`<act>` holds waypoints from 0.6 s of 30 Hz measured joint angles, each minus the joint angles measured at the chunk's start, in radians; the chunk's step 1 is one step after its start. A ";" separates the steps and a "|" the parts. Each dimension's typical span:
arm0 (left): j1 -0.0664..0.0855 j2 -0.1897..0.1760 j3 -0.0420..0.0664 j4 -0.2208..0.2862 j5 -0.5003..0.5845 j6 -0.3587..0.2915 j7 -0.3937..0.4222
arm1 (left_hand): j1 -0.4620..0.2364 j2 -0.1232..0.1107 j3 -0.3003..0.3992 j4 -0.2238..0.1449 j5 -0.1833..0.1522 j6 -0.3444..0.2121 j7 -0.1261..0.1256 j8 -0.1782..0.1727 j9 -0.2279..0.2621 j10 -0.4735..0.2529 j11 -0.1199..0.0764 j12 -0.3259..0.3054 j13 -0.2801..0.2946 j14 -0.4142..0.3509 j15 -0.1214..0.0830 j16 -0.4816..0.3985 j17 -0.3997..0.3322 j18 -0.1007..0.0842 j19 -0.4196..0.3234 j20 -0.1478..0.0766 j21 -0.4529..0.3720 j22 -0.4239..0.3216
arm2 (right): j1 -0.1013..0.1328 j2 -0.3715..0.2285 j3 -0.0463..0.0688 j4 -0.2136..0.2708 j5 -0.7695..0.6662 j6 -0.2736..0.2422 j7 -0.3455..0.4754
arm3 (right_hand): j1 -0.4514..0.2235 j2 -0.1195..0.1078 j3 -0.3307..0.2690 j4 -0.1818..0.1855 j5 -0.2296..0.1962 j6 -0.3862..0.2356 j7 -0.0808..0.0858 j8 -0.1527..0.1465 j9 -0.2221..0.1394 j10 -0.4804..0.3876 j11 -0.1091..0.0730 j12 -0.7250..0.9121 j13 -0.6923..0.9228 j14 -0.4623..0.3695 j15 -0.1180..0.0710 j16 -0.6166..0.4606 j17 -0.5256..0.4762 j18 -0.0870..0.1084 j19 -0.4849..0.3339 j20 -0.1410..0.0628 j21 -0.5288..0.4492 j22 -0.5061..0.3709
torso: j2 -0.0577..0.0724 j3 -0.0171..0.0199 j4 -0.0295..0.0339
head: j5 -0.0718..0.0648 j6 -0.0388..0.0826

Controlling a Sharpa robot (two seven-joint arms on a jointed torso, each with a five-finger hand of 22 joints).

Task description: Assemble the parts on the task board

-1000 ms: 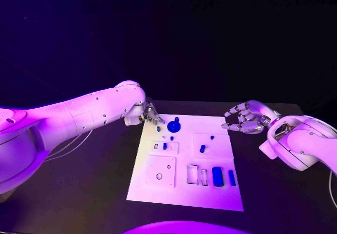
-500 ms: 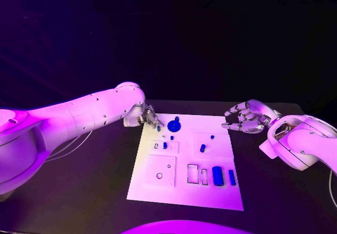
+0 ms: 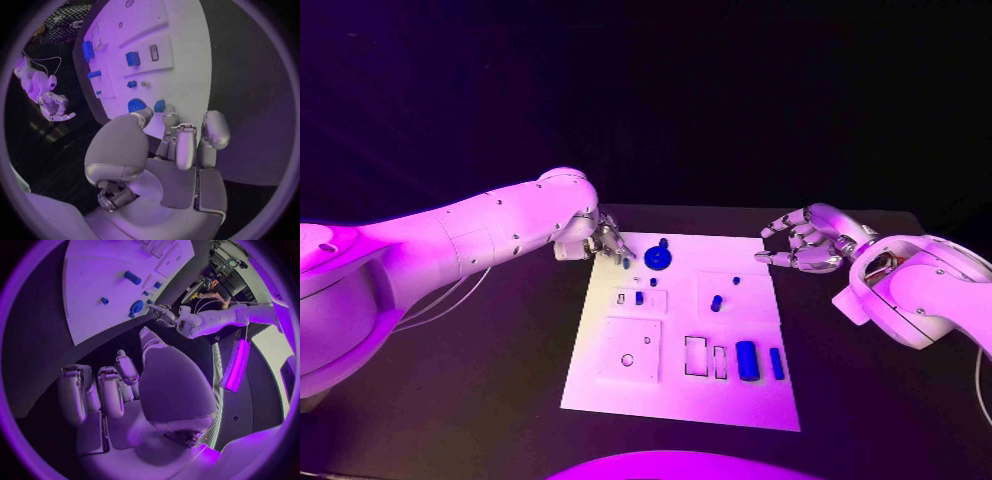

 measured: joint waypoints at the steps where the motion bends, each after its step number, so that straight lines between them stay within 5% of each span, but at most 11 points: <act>1: 0.000 0.000 0.000 0.000 0.002 0.000 0.000 | 0.011 0.002 0.006 -0.003 0.000 0.000 0.000 0.000 -0.002 0.001 0.000 0.000 0.000 0.000 0.000 0.000 0.000 0.000 0.000 0.000 0.000 0.002 | 0.000 0.000 0.000 0.000 0.000 0.000 0.000 | 0.000 0.000 0.000 0.000 0.000 0.000 0.000 0.000 0.000 0.000 0.000 0.000 0.000 0.000 0.000 0.000 0.000 0.000 0.000 0.000 0.000 0.000 | 0.000 0.0000 0.0000 | 0.000 0.000; 18: 0.000 0.004 0.000 -0.012 0.040 0.000 0.002 | 0.121 0.026 0.103 -0.056 0.000 0.007 -0.007 0.000 -0.016 0.007 -0.007 0.000 -0.001 0.000 0.000 0.005 0.000 0.000 0.004 -0.004 0.000 0.013 | 0.000 0.002 0.000 0.000 0.000 0.000 0.000 | -0.005 0.005 0.000 0.000 0.000 0.000 0.000 0.000 0.000 0.000 0.000 0.000 0.000 0.000 0.000 0.000 0.001 0.000 0.000 0.000 0.000 0.000 | 0.000 -0.0003 -0.0002 | 0.000 -0.003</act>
